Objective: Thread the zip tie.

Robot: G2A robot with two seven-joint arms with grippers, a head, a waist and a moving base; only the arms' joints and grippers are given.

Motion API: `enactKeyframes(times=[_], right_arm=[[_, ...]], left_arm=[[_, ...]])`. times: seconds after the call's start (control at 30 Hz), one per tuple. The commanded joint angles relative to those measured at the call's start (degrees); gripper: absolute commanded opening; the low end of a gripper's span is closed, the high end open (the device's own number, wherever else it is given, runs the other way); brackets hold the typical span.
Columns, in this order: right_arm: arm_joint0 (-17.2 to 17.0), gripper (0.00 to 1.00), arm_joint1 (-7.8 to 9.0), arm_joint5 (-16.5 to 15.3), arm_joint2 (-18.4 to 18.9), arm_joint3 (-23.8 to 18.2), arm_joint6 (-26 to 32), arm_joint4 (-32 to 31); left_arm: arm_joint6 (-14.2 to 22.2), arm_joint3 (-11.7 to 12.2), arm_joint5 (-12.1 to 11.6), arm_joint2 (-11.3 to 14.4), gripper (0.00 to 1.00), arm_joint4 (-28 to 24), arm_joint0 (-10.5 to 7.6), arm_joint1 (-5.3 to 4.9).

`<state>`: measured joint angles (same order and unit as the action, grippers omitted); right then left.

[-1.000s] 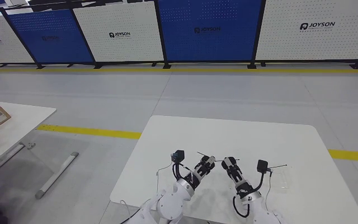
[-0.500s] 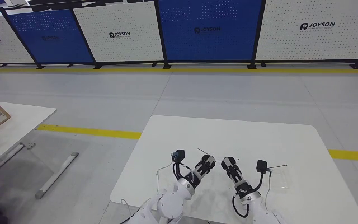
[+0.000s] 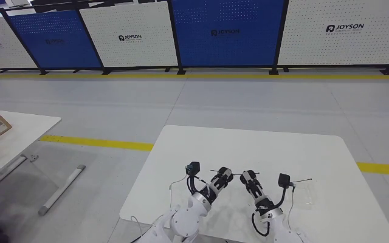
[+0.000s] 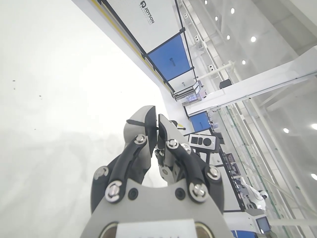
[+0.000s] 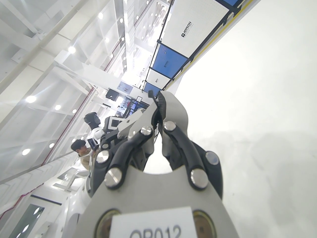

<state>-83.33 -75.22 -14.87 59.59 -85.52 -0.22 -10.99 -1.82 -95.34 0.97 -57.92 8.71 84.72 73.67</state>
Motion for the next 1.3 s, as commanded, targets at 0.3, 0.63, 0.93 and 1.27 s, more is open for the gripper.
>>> enactKeyframes(times=[0.3,0.63,0.93,1.27], right_arm=[[-0.03,0.0,-0.29,0.47,0.12,-0.13,0.81,-0.42],[0.28,0.0,-0.6,0.81,-0.21,-0.08,2.82,-0.06],[0.5,0.0,-0.86,1.07,-0.16,0.11,2.97,-0.19],[0.53,0.0,-1.14,1.52,0.07,0.37,2.59,-0.2]], left_arm=[[-0.16,-0.36,-0.31,0.25,0.0,1.08,0.34,0.04],[0.45,-0.49,-0.64,0.21,0.0,1.84,0.61,-0.01],[0.24,-0.66,-0.82,-0.2,0.0,2.04,0.88,-0.04],[1.66,-1.68,-1.93,-1.1,0.42,2.3,1.77,-0.35]])
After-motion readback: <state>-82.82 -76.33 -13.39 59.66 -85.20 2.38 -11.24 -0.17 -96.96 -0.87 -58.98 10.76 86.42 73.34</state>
